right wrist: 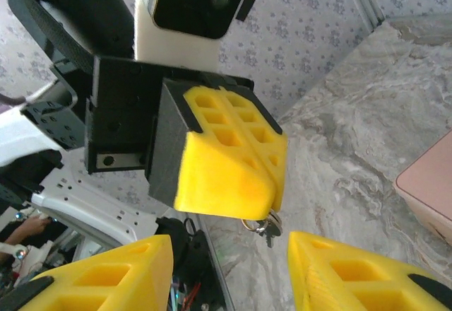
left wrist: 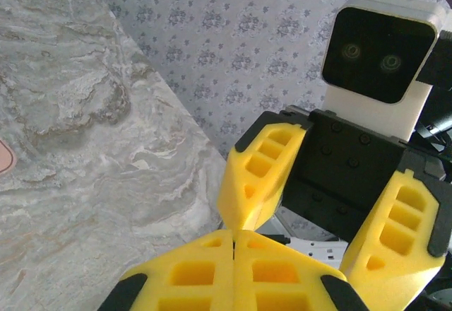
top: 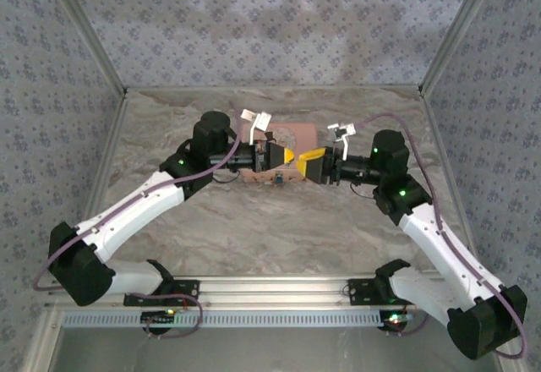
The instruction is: Unlock a padlock with a key
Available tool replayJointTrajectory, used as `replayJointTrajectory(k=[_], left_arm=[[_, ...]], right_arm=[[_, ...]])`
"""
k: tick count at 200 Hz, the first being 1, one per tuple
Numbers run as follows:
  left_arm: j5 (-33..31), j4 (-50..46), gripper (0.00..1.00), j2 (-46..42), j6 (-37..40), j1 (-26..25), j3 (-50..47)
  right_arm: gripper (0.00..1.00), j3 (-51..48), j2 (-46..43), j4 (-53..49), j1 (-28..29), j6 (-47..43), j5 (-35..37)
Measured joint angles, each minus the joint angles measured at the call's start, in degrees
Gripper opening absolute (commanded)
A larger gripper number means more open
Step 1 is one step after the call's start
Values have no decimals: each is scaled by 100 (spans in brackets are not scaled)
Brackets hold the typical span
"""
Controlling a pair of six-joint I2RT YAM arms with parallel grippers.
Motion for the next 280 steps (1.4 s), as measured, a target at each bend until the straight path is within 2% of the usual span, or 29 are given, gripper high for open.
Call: replayJointTrajectory(k=[31, 52, 91, 118, 129, 154, 168, 193, 196, 207, 230, 264, 280], left_arm=[[114, 4, 0, 2, -42, -2, 13], [186, 15, 0, 4, -87, -7, 39], [343, 33, 0, 57, -109, -70, 160], [420, 39, 0, 87, -131, -94, 195], [411, 37, 0, 101, -131, -94, 195], [417, 35, 0, 107, -127, -85, 199], [417, 33, 0, 107, -127, -76, 205], [420, 20, 0, 107, -122, -76, 227], [420, 20, 3, 107, -122, -76, 227], [417, 20, 27, 107, -72, -76, 234], [289, -44, 43, 94, -66, -81, 249], [42, 63, 43, -149, -118, 24, 42], [-7, 221, 36, -343, -170, 92, -173]], right_arm=[[48, 17, 94, -61, 94, -131, 52], [42, 20, 103, -63, 114, -208, 55], [38, 28, 101, -59, 129, -273, 55], [27, 33, 103, -59, 142, -317, 46], [17, 33, 101, -55, 146, -330, 33], [4, 50, 96, -101, 153, -391, 7], [0, 61, 92, -131, 149, -404, 2], [0, 63, 76, -146, 149, -424, -9], [0, 63, 72, -146, 149, -422, -7], [0, 63, 63, -146, 149, -424, 0], [0, 66, 35, -120, 164, -444, 13], [0, 48, -96, 24, 107, -385, 98], [0, 4, -184, 201, 37, -284, 116]])
